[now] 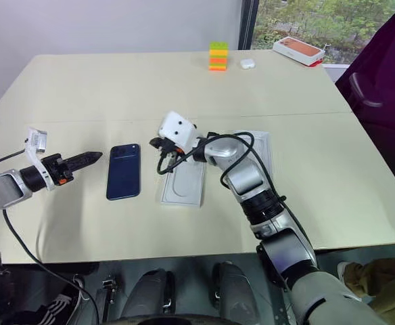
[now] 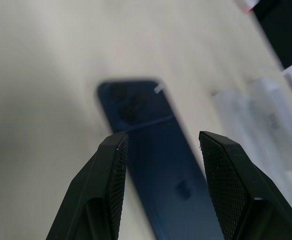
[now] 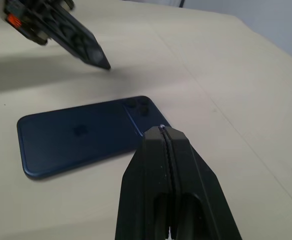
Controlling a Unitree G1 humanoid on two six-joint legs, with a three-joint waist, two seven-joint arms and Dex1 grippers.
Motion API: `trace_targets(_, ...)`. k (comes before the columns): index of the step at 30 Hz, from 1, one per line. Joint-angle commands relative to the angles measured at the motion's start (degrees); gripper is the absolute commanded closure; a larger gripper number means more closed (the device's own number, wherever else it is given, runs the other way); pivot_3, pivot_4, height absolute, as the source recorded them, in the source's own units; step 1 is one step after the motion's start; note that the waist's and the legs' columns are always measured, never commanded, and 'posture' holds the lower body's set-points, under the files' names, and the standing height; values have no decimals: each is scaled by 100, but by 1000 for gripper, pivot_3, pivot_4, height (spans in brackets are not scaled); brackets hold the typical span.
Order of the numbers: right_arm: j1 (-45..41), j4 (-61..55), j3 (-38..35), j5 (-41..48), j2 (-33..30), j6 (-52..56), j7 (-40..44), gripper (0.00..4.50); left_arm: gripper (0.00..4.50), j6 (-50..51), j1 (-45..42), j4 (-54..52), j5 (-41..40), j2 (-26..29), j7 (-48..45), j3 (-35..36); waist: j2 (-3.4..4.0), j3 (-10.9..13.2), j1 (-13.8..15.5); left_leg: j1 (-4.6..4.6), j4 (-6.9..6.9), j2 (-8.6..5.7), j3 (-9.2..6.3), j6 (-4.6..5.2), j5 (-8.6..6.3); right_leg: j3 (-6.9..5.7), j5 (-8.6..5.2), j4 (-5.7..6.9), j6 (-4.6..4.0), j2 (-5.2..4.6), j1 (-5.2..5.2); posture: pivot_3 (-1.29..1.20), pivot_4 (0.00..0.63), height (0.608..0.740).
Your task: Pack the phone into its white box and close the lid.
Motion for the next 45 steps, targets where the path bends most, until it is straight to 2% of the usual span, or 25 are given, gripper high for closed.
trace_targets(1, -198, 238, 322, -268, 313, 63, -268, 4454, 2109, 445, -281, 298, -9, 81, 30, -43, -2, -1, -6, -2, 0, 0, 0, 0, 0, 0, 0, 1, 0, 0, -2, 0, 150, 740)
trace_targets(6, -426, 1083, 655, -689, 557, 23, -530, 4454, 2109, 967, -377, 496, 3, 34, 33, -186, -2, -1, -5, -4, 0, -4, 2, -1, 0, 4, 0, 4, 0, -6, -6, 0, 150, 740)
trace_targets(12, -486, 1422, 724, -831, 703, 138, -609, 4454, 2109, 1107, -301, 375, 15, -129, 2, -334, -5, -3, 2, -4, 1, -6, -2, -1, 1, 6, 0, 8, 0, -11, -8, 0, 150, 740)
trace_targets(16, -419, 1343, 1009, -1090, 669, 250, -478, 4454, 2109, 1179, -434, 610, 62, -276, -82, -471, -5, -3, 13, 0, 1, -12, -2, -3, 2, 7, 0, 18, 0, -16, -8, 0, 150, 740)
trace_targets(24, -532, 1255, 1203, -1260, 783, 1228, -282, 4454, 2109, 1013, -603, 854, 292, -391, -269, -650, -7, -5, 34, 5, 10, -27, -6, -4, 3, 5, 0, 39, 0, -34, -5, 0, 150, 740)
trace_targets(36, -387, 825, 1317, -1257, 617, 1547, 51, 4454, 2109, 1152, -778, 1108, 370, -595, -630, -780, -13, -10, 41, 6, 10, -43, -12, 2, 11, -2, -1, 43, 2, -53, 0, 0, 150, 740)
trace_targets(41, -320, 740, 1273, -1244, 598, 1612, 30, 4454, 2109, 1372, -826, 1139, 329, -617, -712, -800, -15, -11, 33, 7, 9, -44, -17, 3, 11, -2, -2, 43, 4, -55, 0, 0, 150, 740)
trace_targets(43, -297, 779, 1276, -1287, 578, 1575, -34, 4454, 2109, 1528, -836, 1111, 130, -721, -712, -570, -14, -11, 35, 7, 9, -44, -19, 3, 11, -3, -2, 43, 4, -55, 0, 0, 150, 740)
trace_targets(45, -279, 774, 1278, -1297, 560, 1547, -48, 4454, 2109, 1414, -721, 984, 238, -736, -725, -693, -17, -12, 27, 6, 9, -44, -19, 3, 11, -4, -2, 43, 4, -54, 0, 0, 150, 740)
